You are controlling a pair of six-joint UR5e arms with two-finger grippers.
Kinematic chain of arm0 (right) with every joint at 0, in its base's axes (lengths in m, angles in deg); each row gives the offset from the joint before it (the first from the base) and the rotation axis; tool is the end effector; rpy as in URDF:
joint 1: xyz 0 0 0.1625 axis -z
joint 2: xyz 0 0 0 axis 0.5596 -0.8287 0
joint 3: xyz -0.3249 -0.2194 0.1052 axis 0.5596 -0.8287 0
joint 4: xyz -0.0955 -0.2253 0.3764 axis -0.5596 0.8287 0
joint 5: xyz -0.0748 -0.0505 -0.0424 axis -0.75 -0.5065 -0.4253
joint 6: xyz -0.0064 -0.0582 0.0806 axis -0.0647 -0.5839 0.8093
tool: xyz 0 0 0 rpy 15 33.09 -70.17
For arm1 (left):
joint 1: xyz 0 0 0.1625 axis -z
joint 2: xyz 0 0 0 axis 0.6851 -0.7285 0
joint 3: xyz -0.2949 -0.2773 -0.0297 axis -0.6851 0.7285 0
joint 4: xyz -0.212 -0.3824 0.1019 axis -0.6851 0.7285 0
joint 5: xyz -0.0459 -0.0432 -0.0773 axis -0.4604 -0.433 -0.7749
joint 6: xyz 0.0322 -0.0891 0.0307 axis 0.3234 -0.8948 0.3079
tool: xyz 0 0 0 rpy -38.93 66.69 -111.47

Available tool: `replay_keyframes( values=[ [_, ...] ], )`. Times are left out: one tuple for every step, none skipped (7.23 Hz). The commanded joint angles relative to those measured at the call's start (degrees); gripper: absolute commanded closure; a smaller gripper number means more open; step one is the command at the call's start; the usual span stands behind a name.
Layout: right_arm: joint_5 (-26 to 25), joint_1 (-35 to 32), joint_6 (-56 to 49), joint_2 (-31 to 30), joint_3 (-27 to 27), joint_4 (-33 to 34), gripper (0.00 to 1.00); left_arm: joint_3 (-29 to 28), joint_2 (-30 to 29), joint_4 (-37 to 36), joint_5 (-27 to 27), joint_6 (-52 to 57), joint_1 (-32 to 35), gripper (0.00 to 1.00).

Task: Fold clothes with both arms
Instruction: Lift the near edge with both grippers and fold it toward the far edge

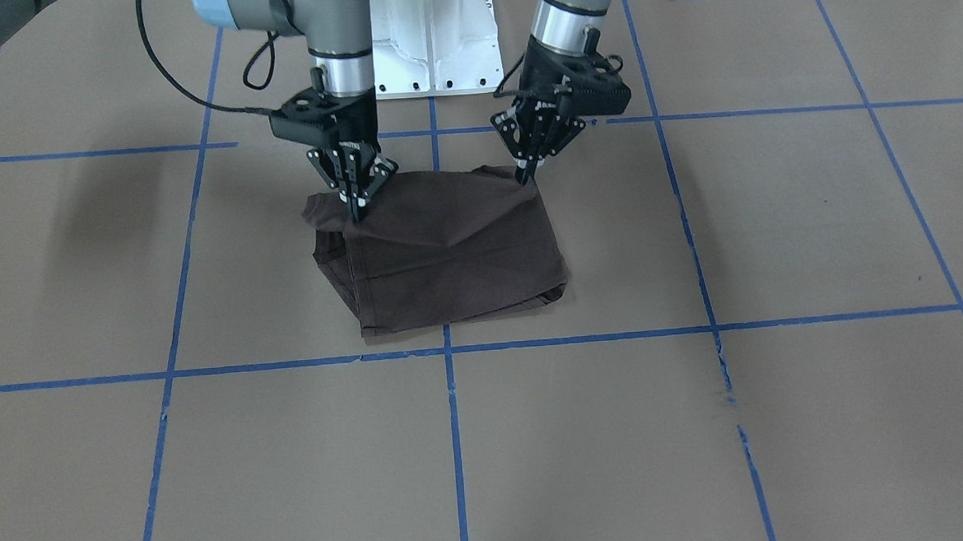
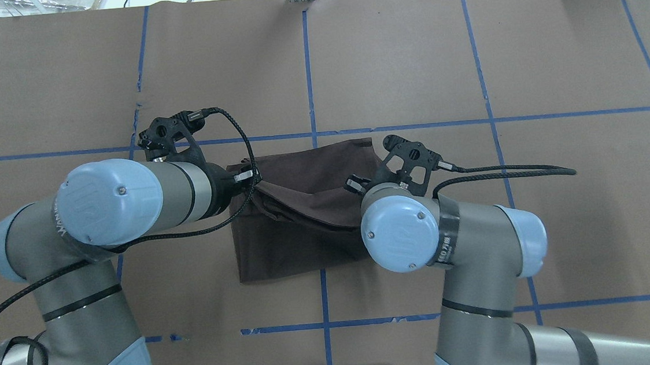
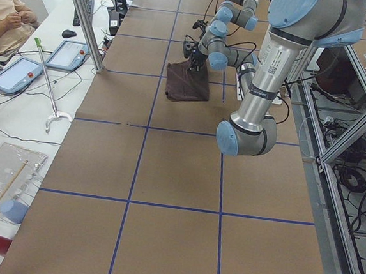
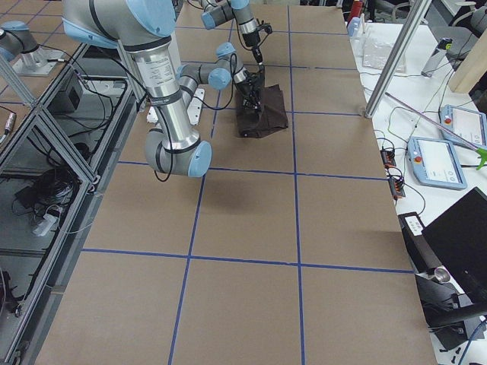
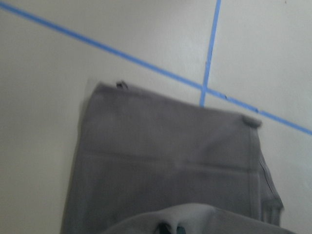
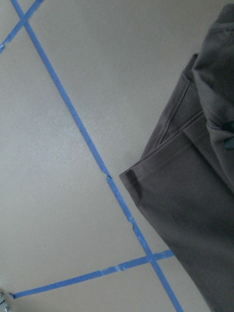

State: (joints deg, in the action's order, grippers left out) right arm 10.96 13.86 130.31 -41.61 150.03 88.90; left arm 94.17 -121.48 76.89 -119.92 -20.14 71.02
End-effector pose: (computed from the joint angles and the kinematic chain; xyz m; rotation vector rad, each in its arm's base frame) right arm -0.5586 -0.3758 0.1859 0.2957 -0.7805 0.6946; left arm 0.4693 -0.3964 0.1571 0.2507 1.0577 -0.4268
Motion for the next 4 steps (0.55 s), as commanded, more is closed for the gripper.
replay_keyframes(
  values=[
    [0.9, -3.6, -3.6, 3.5, -14.4, -13.1, 1.00, -8.5, -0.3, 7.2, 0.0, 1.1, 2.8, 1.00],
    [2.3, -4.5, -4.2, 3.9, -16.0, -13.7, 1.00, -12.9, -1.0, 10.1, 0.0, 1.6, 3.9, 1.00],
    [2.5, -4.6, -4.2, 4.2, -16.8, -13.8, 1.00, -15.9, -1.2, 12.5, 0.1, 2.8, 4.1, 1.00],
    [2.5, -4.6, -4.2, 4.2, -16.9, -13.8, 1.00, -18.3, -1.4, 13.4, 0.1, 2.8, 4.3, 1.00]
  ],
)
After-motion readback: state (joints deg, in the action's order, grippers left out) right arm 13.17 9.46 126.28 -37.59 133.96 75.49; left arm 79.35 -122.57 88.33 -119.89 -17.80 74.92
